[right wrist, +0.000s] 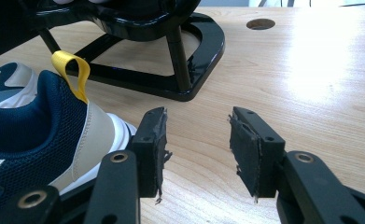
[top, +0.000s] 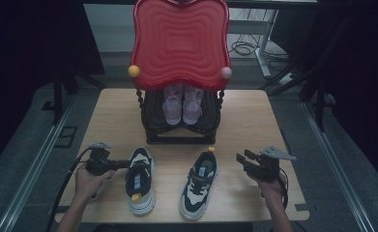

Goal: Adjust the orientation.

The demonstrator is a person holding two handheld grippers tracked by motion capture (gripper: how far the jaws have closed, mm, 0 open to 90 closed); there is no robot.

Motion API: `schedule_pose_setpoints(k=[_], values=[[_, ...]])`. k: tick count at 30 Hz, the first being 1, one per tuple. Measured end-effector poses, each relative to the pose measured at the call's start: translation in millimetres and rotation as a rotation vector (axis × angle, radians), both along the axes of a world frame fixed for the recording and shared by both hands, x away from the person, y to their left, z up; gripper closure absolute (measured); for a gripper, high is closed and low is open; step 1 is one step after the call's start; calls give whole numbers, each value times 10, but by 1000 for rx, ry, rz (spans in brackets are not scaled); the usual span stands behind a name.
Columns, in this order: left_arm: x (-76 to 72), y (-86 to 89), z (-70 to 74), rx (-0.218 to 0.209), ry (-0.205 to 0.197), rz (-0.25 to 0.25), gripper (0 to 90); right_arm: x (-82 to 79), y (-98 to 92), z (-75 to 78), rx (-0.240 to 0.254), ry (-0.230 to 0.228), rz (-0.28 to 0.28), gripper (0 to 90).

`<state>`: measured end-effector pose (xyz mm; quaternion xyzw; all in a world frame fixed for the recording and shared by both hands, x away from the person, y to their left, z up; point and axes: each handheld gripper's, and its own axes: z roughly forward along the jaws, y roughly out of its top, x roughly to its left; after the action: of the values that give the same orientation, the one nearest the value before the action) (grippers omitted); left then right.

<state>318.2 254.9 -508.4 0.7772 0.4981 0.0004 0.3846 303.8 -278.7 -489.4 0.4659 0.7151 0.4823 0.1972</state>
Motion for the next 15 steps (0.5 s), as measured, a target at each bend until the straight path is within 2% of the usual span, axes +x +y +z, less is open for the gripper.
schedule_pose_setpoints(k=[15], values=[[169,-193,1,-7,2,-43,900,-1,3,1,-5,-2,3,555]])
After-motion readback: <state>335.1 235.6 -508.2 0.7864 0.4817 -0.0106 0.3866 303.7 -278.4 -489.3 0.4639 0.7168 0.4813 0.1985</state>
